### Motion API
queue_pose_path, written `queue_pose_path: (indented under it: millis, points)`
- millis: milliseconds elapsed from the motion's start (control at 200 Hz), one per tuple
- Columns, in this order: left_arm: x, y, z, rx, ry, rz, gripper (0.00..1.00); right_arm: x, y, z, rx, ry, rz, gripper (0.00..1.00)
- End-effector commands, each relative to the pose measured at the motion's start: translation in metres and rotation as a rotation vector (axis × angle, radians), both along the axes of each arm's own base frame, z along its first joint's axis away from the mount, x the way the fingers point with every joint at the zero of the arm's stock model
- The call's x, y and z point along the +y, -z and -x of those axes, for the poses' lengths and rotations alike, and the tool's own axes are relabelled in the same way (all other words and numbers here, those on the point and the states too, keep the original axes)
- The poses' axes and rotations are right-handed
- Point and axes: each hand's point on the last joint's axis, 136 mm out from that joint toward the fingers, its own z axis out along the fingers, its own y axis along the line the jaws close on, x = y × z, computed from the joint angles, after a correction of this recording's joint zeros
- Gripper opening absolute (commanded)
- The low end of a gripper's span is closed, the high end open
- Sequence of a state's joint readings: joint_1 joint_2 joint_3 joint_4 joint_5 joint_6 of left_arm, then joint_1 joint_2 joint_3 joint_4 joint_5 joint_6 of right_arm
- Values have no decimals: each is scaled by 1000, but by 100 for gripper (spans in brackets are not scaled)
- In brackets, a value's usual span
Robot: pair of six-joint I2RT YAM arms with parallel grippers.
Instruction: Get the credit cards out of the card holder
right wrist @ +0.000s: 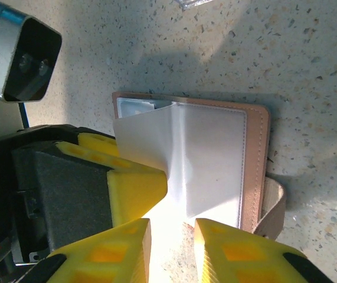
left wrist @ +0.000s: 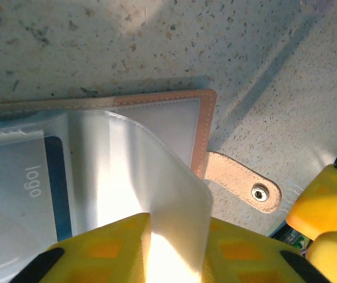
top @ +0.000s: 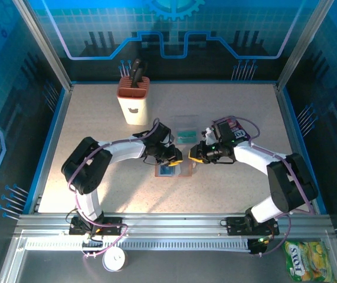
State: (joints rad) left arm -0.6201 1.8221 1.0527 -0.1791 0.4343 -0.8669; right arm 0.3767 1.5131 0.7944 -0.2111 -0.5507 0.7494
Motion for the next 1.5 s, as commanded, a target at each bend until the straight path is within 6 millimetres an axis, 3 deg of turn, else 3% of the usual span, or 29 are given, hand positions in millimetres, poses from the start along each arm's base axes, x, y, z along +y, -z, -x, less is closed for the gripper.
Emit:
queue_pose_path:
  millis: [0, 330, 710, 955, 1276, 1496]
  points:
    - [-7, -2, 0, 24, 3, 1, 30, -8, 1, 5, 3, 3, 10, 28]
    - [-21, -8, -9, 7, 34, 30, 42, -11, 0, 7, 5, 15, 13, 29]
    - [-18, -20, -18, -45, 35, 47, 43, -9, -3, 8, 18, 10, 10, 29]
    - [10, -26, -20, -67, -11, 53, 43, 4, -4, 5, 18, -5, 18, 29]
    - [64, -25, -9, -68, -87, 38, 42, 45, -5, 1, 14, -78, 36, 29]
    - [82, -20, 2, -54, -115, 35, 41, 69, 6, 3, 41, -119, 43, 29]
